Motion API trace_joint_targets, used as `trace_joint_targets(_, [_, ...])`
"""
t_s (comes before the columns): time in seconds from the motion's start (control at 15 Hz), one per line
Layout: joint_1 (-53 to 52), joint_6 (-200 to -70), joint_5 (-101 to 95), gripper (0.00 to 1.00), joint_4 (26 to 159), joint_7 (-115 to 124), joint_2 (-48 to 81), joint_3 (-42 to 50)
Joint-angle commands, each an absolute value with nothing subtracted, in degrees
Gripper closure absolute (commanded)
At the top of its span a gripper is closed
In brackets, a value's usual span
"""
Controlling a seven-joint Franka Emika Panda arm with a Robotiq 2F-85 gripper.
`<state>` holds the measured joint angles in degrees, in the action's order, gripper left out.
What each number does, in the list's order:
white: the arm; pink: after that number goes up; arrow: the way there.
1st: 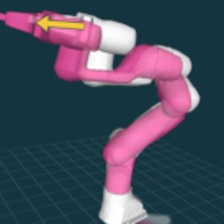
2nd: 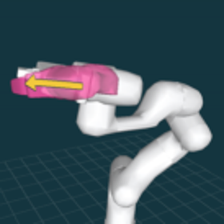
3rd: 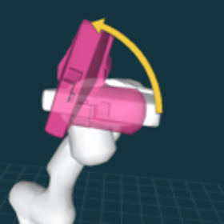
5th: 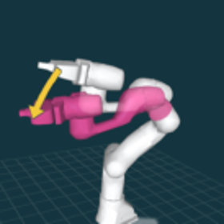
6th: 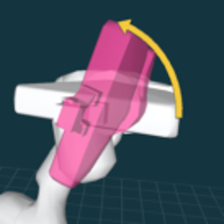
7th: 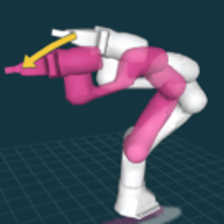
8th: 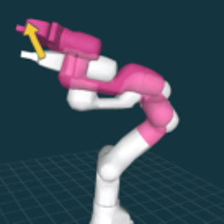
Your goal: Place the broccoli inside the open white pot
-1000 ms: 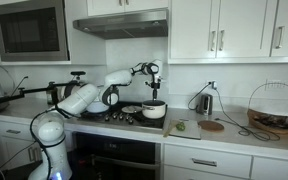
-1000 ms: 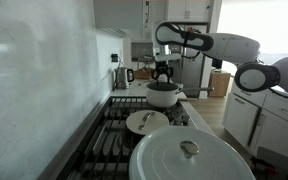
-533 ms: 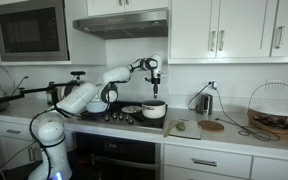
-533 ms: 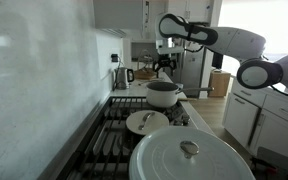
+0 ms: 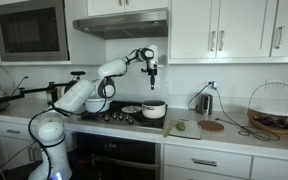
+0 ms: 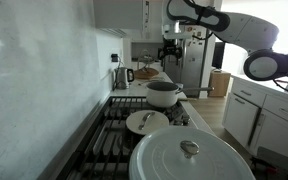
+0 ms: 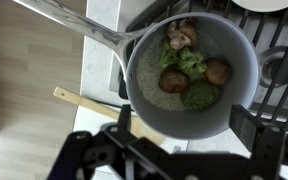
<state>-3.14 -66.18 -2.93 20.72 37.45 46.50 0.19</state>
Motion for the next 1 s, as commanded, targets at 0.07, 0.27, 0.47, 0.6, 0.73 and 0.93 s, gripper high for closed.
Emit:
trace_joint_targets(0.07, [-3.08, -64.22, -0.69, 0.0, 21.24, 37.22, 42.16, 0.52])
trace_joint_targets(0.27, [-2.49, -66.9, 0.96, 0.0, 20.68, 37.66, 40.28, 0.02])
trace_joint_targets(0.47, [-2.97, -66.89, 0.11, 0.0, 21.62, 37.2, 40.3, 0.92])
trace_joint_targets(0.6, [-2.94, -66.91, 0.15, 0.0, 21.62, 37.2, 40.03, 0.91])
trace_joint_targets(0.73, [-2.93, -66.92, 0.16, 0.0, 21.64, 37.2, 40.05, 0.91])
trace_joint_targets(0.93, [-2.93, -66.94, 0.16, 0.0, 21.64, 37.2, 40.05, 0.91])
